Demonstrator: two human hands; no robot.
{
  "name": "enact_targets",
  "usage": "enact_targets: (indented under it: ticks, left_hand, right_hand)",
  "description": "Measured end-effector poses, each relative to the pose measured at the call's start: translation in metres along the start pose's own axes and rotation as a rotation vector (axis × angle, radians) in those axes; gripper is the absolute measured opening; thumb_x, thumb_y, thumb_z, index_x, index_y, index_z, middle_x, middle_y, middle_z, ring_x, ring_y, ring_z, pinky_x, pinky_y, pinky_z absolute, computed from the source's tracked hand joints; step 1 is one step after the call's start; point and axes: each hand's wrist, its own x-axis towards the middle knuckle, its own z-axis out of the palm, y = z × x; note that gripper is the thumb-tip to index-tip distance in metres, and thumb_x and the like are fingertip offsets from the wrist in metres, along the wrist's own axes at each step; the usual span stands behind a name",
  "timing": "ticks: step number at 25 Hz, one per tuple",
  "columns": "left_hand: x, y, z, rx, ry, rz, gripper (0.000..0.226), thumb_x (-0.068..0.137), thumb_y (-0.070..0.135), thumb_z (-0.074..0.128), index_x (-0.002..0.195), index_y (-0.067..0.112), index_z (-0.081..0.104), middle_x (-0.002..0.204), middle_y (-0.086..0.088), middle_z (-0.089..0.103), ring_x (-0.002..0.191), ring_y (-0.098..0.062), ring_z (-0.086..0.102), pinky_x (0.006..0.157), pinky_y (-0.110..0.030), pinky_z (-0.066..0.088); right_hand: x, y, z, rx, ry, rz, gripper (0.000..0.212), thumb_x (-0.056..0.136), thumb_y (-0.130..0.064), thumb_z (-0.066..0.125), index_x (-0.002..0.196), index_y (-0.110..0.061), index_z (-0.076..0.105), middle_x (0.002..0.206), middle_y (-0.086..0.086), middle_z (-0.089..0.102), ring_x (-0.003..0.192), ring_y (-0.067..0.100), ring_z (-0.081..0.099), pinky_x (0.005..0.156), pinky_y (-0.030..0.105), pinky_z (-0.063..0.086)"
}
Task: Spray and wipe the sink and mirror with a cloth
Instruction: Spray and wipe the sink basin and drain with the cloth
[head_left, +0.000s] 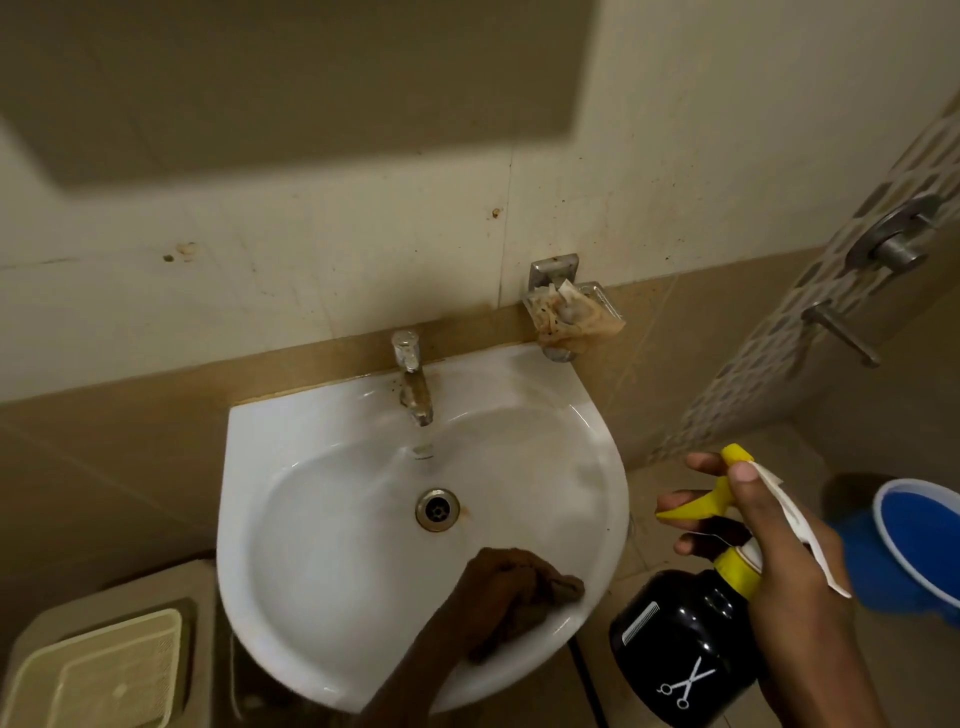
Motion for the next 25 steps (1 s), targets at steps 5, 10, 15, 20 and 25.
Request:
enact_targets:
  ticks: [5,10,15,20,25]
  left_hand:
    - [-0.058,0.038,0.033,-0.203,-0.192,0.008,0.025,0.078,0.01,0.066,0.079,0.031,0.08,0.079,0.011,0.076,0.087,-0.002,0.068,0.082,-0.021,0.05]
    - [-0.087,0.048,0.066,-0.315,-0.047,0.089,0.021,0.066,0.023,0.069,0.077,0.037,0.082,0.09,0.024,0.077,0.095,0.014,0.065,0.086,-0.01,0.047]
    - [-0.077,0.057,-0.003,-0.473,0.303,-0.036,0.023,0.085,0.017,0.06,0.091,0.003,0.076,0.078,-0.008,0.076,0.059,-0.019,0.06,0.058,-0.029,0.043]
    - [-0.086,0.051,-0.026,0.312,-0.017,-0.289,0.038,0.071,0.05,0.057,0.092,0.025,0.075,0.097,0.004,0.076,0.088,-0.015,0.067,0.07,-0.018,0.044]
    - [-0.052,-0.058,-0.067,0.255,-0.068,-0.099,0.037,0.107,0.005,0.028,0.118,-0.001,0.063,0.097,0.005,0.062,0.091,0.012,0.057,0.074,-0.007,0.034]
  right_hand:
    - [-0.011,-0.018,0.01,-0.026,-0.058,-0.042,0.049,0.105,-0.034,0.049,0.07,-0.029,0.082,0.11,0.003,0.078,0.095,0.03,0.075,0.08,0.048,0.057]
    - [-0.019,-0.037,0.004,0.051,-0.049,-0.079,0.041,0.105,-0.038,0.048,0.101,-0.006,0.073,0.111,-0.007,0.078,0.089,0.022,0.077,0.073,0.04,0.056]
    - [-0.033,-0.042,0.013,0.103,-0.123,-0.07,0.045,0.101,-0.04,0.052,0.083,-0.008,0.077,0.108,-0.005,0.079,0.082,0.017,0.077,0.058,0.028,0.06]
    - [-0.048,-0.004,0.081,-0.049,-0.311,0.077,0.081,0.06,-0.084,0.069,0.086,-0.009,0.08,0.091,0.011,0.08,0.078,0.032,0.076,0.062,0.042,0.055]
    - [-0.042,-0.014,0.128,-0.026,-0.341,0.108,0.046,0.104,-0.029,0.05,0.091,0.007,0.075,0.089,0.003,0.081,0.082,0.034,0.076,0.064,0.04,0.055]
